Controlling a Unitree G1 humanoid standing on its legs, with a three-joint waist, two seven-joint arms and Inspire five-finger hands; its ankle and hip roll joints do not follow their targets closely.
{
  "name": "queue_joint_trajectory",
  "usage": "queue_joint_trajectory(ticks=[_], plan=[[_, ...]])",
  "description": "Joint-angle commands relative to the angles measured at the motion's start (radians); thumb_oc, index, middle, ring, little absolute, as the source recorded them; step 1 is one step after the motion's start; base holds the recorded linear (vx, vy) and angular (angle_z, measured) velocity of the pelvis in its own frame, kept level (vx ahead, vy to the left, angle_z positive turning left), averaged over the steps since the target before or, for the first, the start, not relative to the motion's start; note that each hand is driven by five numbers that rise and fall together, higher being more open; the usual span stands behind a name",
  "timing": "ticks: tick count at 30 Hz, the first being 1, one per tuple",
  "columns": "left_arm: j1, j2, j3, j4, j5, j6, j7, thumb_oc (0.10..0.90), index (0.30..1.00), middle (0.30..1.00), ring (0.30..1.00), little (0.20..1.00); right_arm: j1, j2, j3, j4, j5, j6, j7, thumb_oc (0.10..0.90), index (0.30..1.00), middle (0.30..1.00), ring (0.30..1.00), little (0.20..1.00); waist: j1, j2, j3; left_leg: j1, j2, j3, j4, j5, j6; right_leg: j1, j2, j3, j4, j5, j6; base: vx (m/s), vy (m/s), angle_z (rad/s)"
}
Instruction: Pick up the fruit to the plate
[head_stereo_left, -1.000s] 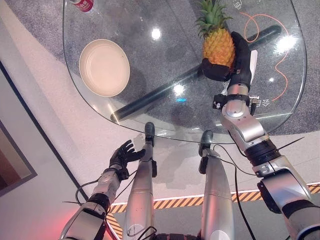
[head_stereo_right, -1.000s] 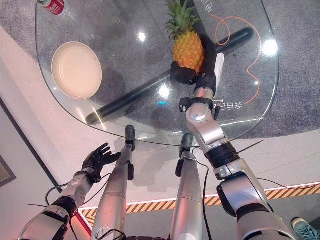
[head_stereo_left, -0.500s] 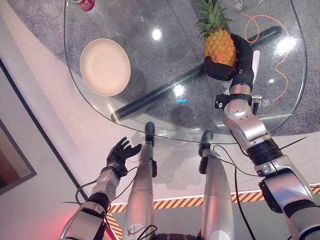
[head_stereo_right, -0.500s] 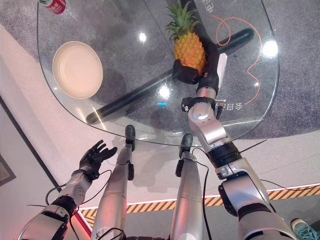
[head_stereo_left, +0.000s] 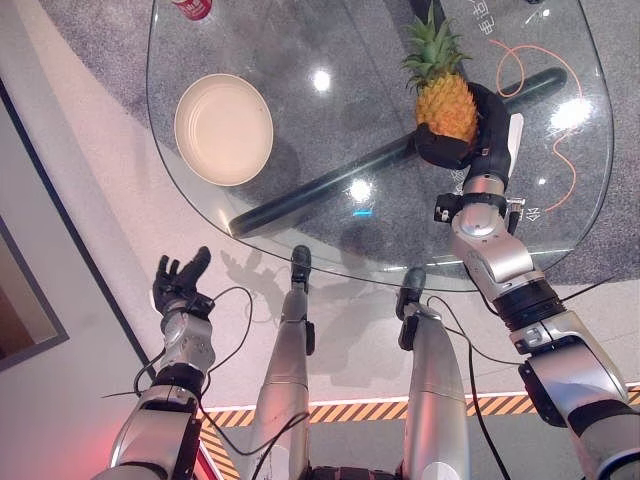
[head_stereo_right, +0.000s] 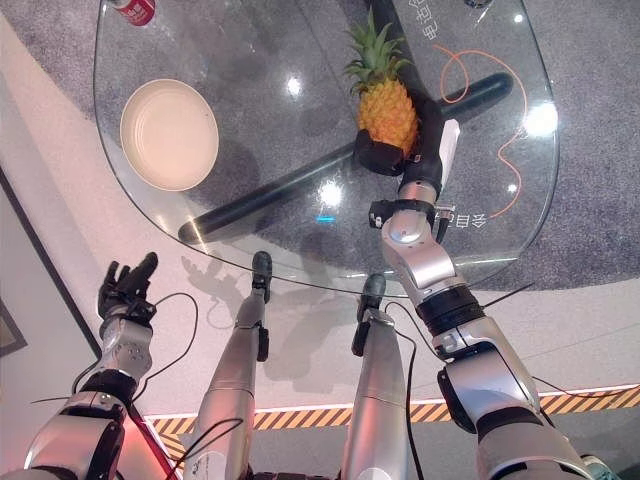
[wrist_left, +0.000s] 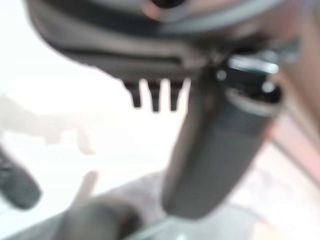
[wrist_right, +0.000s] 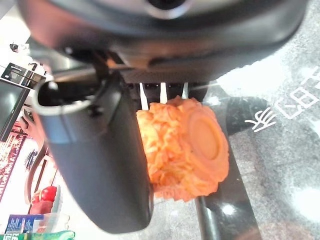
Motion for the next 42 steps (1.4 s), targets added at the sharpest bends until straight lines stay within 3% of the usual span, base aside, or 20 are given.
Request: queue_joint_trajectory(ticks=[1,7,15,22,34,36,42], plan=[[-0.043,0.099,0.073,0.016,0.004,-0.171,0.136,0.8,0.9,0.9,0.9,0.9,-0.007,-0.027,-0.004,-0.036,0.016,-0.034,-0.031,0.1,0.3,0.3,0.3,0.2,-0.012,-0.021,-0.014,0.0,-0.077,0.029,0.091,-0.093,0.065,0.086,0.073,-0.064,-0.243,0.152,-0.024,-0.02,-0.046,-0.01],[-0.106,0.142,0.085,-0.028,0.093,-0.293,0.249,0.8,0.9,0.9,0.9,0.9,0.0,-0.03,-0.003,-0.059,0.004,-0.066,-0.049,0.1,0.3,0.3,0.3,0.2,-0.016,-0.028,-0.014,-0.004,-0.073,0.026,0.099,-0.098,0.059,0.084,0.072,-0.062,-0.238,0.148,-0.022,0.0,0.0,0.0],[-0.162,0.164,0.08,-0.166,0.208,-0.337,0.351,0.8,0.9,0.9,0.9,0.9,0.008,-0.016,-0.038,-0.134,-0.117,-0.09,-0.054,0.1,0.3,0.3,0.3,0.2,-0.018,-0.025,-0.014,-0.008,-0.075,0.027,0.095,-0.103,0.06,0.081,0.074,-0.057,-0.241,0.145,-0.02,0.0,0.0,0.0],[-0.191,0.164,0.083,-0.247,0.237,-0.4,0.335,0.8,0.9,0.9,0.9,0.9,0.019,-0.017,-0.059,-0.201,-0.254,-0.139,-0.053,0.1,0.3,0.3,0.3,0.2,-0.028,-0.021,-0.014,-0.004,-0.076,0.032,0.098,-0.109,0.059,0.084,0.073,-0.048,-0.241,0.144,-0.014,0.0,0.0,0.0],[-0.216,0.12,0.068,-0.415,0.426,-0.407,0.293,0.8,0.9,0.9,0.9,0.9,0.042,-0.006,-0.098,-0.277,-0.399,-0.186,-0.039,0.1,0.3,0.3,0.3,0.2,-0.036,-0.017,-0.014,-0.004,-0.076,0.038,0.097,-0.117,0.06,0.086,0.073,-0.037,-0.246,0.143,-0.007,0.0,0.0,0.0],[-0.215,0.098,0.057,-0.463,0.48,-0.403,0.25,0.8,0.9,0.9,0.9,0.9,0.053,-0.004,-0.107,-0.299,-0.421,-0.189,-0.032,0.1,0.3,0.3,0.3,0.2,-0.038,-0.016,-0.014,-0.002,-0.074,0.039,0.095,-0.119,0.06,0.087,0.072,-0.033,-0.247,0.142,-0.005,0.0,0.0,0.0],[-0.211,0.07,0.042,-0.531,0.451,-0.392,0.126,0.8,0.9,0.9,0.9,0.9,0.065,0.006,-0.12,-0.327,-0.473,-0.229,-0.017,0.1,0.3,0.3,0.3,0.2,-0.045,-0.018,-0.014,-0.006,-0.073,0.043,0.091,-0.115,0.06,0.086,0.076,-0.031,-0.255,0.151,0.0,0.0,0.0,0.0]])
